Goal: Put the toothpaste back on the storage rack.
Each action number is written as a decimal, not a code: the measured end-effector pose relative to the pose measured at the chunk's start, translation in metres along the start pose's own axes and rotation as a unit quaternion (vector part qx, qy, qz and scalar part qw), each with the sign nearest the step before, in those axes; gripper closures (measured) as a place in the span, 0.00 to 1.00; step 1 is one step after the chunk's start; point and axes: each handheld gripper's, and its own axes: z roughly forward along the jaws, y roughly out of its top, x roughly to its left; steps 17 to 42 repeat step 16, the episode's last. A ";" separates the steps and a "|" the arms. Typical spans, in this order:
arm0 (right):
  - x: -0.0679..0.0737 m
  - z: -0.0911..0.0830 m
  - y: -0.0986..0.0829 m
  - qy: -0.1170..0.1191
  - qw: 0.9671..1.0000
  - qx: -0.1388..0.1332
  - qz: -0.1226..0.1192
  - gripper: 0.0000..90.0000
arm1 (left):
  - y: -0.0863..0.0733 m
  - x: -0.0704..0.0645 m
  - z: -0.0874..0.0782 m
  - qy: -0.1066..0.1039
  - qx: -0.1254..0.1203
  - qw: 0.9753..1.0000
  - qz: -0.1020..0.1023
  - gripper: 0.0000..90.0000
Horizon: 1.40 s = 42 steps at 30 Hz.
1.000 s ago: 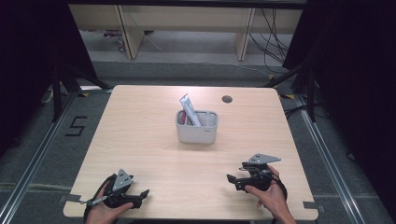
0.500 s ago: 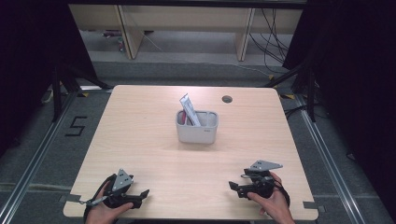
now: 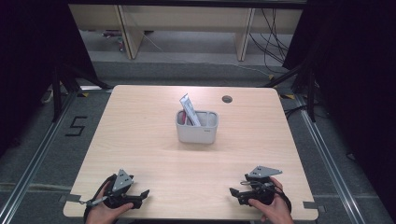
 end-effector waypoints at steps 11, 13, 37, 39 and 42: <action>0.001 0.000 -0.002 0.004 1.000 0.003 0.014 0.18 | 0.000 -0.001 0.001 0.001 0.000 1.000 -0.001 0.21; 0.001 0.000 -0.002 -0.002 1.000 0.004 0.007 0.18 | 0.000 -0.001 0.001 0.001 -0.001 1.000 -0.002 0.21; 0.001 0.000 -0.002 -0.002 1.000 0.004 0.006 0.18 | 0.000 -0.001 0.001 0.001 -0.001 1.000 -0.002 0.21; 0.001 0.000 -0.002 -0.002 1.000 0.004 0.006 0.18 | 0.000 -0.001 0.001 0.001 -0.001 1.000 -0.002 0.21; 0.001 0.000 -0.002 -0.002 1.000 0.004 0.006 0.18 | 0.000 -0.001 0.001 0.001 -0.001 1.000 -0.002 0.21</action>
